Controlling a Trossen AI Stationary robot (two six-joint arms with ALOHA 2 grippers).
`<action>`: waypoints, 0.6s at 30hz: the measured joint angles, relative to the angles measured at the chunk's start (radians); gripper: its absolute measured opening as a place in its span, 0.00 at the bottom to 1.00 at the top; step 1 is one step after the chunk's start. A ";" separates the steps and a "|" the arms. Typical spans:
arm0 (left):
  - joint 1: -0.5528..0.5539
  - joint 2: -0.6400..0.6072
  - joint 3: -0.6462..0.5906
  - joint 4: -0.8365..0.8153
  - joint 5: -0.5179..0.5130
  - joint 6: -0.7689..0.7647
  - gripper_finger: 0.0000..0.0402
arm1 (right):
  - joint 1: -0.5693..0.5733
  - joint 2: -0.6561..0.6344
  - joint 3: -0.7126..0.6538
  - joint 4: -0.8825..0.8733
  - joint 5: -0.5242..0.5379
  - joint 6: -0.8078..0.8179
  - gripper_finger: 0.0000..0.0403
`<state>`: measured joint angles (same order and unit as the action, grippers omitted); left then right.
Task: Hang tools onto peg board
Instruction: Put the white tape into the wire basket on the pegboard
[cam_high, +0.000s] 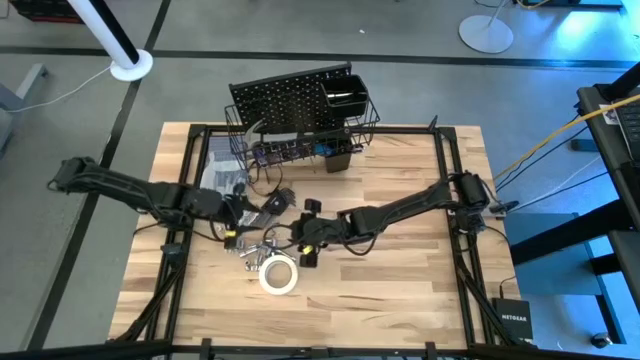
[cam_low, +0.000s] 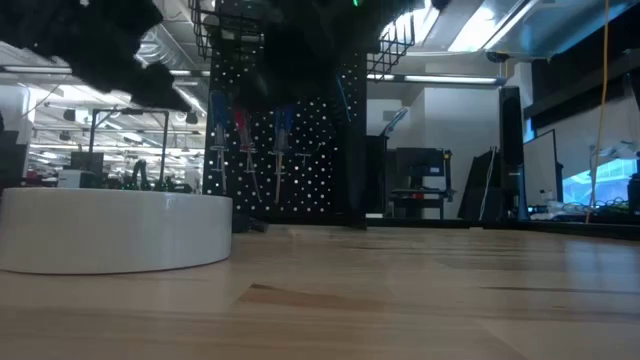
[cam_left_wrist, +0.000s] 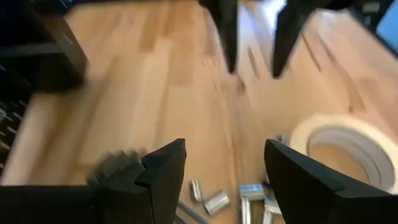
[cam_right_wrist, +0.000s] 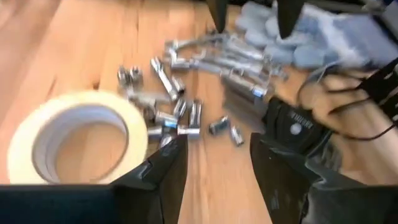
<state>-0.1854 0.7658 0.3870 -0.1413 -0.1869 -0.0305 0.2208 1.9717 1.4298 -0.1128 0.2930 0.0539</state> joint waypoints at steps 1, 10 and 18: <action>-0.010 0.019 0.000 -0.012 0.000 -0.021 0.52 | -0.001 0.000 -0.030 0.038 -0.012 0.000 0.45; -0.059 0.163 0.008 -0.044 -0.021 -0.162 0.52 | -0.004 0.000 -0.177 0.211 -0.120 0.034 0.45; -0.204 0.390 0.163 -0.090 -0.130 -0.257 0.50 | 0.018 -0.028 -0.179 -0.082 -0.173 0.099 0.45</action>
<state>-0.3893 1.1562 0.5499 -0.2311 -0.3170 -0.2873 0.2389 1.9439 1.2507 -0.1953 0.1200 0.1532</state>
